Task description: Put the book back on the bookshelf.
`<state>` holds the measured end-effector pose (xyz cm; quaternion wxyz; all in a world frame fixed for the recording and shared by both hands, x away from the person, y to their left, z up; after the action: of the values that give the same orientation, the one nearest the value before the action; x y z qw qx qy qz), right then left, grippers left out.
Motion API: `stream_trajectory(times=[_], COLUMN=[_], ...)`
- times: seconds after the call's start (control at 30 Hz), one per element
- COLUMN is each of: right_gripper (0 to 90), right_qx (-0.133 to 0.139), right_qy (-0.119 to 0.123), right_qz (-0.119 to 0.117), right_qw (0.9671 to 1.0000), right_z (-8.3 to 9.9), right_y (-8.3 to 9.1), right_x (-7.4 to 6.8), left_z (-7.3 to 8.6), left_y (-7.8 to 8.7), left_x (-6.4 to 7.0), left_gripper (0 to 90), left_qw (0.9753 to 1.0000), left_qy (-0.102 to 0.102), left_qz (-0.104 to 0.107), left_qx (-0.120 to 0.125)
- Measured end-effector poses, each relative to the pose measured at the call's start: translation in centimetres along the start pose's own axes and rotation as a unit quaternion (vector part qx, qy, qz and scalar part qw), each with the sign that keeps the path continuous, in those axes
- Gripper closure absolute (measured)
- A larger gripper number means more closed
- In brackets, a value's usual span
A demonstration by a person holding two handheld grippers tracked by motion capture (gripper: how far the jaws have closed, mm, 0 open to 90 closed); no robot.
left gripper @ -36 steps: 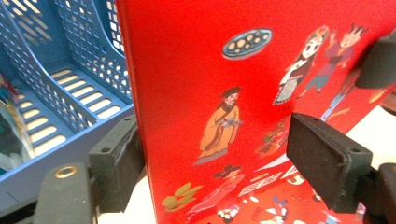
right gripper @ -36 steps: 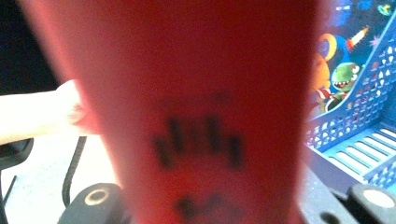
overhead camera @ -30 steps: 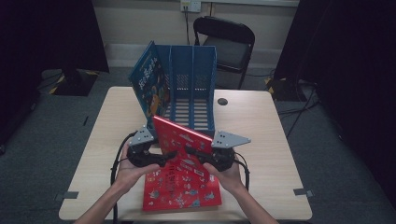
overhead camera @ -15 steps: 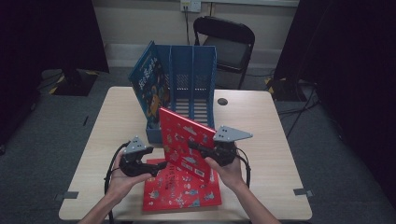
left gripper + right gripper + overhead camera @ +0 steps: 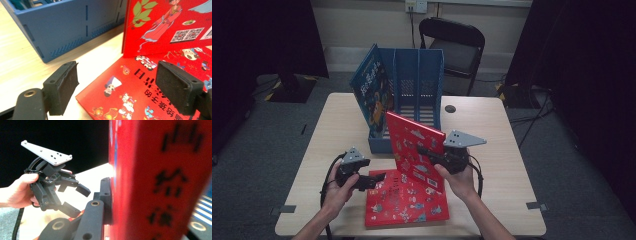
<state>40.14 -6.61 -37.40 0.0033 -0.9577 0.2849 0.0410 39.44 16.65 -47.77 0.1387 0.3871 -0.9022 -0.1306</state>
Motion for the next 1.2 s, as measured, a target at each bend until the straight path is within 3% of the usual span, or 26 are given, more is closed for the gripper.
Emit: stream_trajectory(times=[0.1, 0.4, 0.67, 1.2], right_gripper=[80.7, 80.7, 80.7, 80.7], right_qx=[0.000, -0.001, -0.007, 0.020], right_qy=[-0.005, -0.006, -0.002, -0.007], right_qz=[0.000, 0.011, -0.002, 0.003], right_qw=[1.0000, 0.9999, 1.0000, 0.9998], right_z=[-0.1, -0.7, -1.5, -4.6], right_y=[0.0, 0.2, -0.7, -2.3], right_x=[0.1, 0.4, 0.1, 1.1], left_z=[-0.1, 0.1, -0.1, 0.1], left_y=[-0.1, -0.2, -0.1, 0.0], left_x=[-0.3, -1.3, -1.0, -1.3], left_gripper=[17.1, 17.1, 17.1, 16.7], left_qw=[0.9999, 0.9999, 0.9998, 0.9997], left_qy=[-0.007, 0.003, 0.000, 0.006], left_qz=[0.005, -0.011, -0.008, -0.023], left_qx=[0.013, 0.008, 0.017, 0.009])
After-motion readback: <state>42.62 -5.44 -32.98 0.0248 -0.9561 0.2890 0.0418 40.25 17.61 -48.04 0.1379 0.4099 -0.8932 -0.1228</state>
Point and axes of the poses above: each handheld gripper's, and its own axes: y roughly backward along the jaws, z roughly out of its underside, x roughly to its right, the point moved 6 cm from there along -y, roughly forward along the jaws, and after that the axes turned 15 degrees about x, right-handed, at the moved point
